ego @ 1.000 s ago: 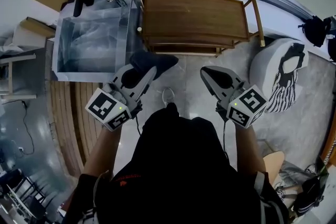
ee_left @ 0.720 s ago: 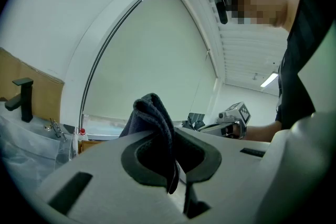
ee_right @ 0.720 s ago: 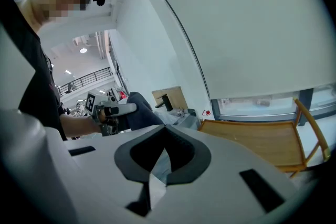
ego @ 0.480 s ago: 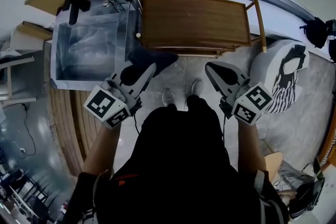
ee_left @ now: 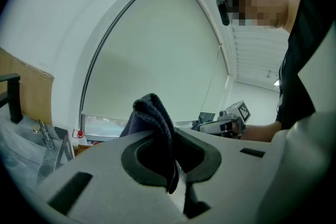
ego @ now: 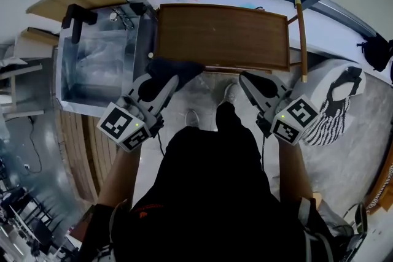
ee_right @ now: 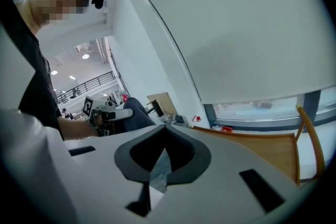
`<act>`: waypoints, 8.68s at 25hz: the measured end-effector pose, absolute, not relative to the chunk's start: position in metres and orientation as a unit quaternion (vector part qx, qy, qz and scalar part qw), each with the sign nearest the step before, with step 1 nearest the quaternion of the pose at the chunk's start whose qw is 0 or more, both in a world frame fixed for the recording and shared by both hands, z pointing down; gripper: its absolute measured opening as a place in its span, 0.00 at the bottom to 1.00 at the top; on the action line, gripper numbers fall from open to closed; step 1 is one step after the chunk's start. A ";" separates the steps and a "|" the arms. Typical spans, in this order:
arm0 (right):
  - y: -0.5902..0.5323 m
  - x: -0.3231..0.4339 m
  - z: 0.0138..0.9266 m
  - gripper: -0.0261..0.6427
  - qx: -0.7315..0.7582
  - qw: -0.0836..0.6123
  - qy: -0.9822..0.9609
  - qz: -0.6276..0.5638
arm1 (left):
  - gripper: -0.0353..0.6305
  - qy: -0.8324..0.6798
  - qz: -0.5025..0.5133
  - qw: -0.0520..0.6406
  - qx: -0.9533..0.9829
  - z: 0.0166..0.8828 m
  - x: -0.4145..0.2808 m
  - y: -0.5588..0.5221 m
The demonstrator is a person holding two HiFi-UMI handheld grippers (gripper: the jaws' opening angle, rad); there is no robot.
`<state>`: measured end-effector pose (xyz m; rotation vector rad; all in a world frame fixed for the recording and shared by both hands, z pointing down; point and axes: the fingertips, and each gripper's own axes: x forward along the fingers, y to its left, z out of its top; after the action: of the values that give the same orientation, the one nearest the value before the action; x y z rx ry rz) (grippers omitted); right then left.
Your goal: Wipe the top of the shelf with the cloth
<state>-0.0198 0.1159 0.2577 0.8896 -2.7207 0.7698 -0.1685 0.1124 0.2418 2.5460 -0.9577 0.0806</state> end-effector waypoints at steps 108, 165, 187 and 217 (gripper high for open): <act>-0.029 0.121 0.443 0.05 0.387 0.153 -0.797 0.438 | 0.11 -0.234 0.512 0.152 0.812 0.653 -0.025 -0.148; 0.004 0.223 0.431 0.05 0.452 0.096 -0.773 0.436 | 0.11 -0.096 0.439 0.099 0.888 0.583 0.217 -0.129; -0.024 -0.057 0.406 0.05 0.248 0.186 -0.873 0.378 | 0.11 -0.364 0.463 0.209 0.780 0.520 -0.219 -0.103; 0.000 -0.006 0.442 0.05 0.293 0.198 -0.836 0.419 | 0.11 -0.230 0.547 0.236 0.770 0.650 -0.137 -0.068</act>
<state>-0.0062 0.0004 0.4422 0.8196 -2.3409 1.1737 -0.1372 -0.0677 0.6503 2.1113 -0.6313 1.5000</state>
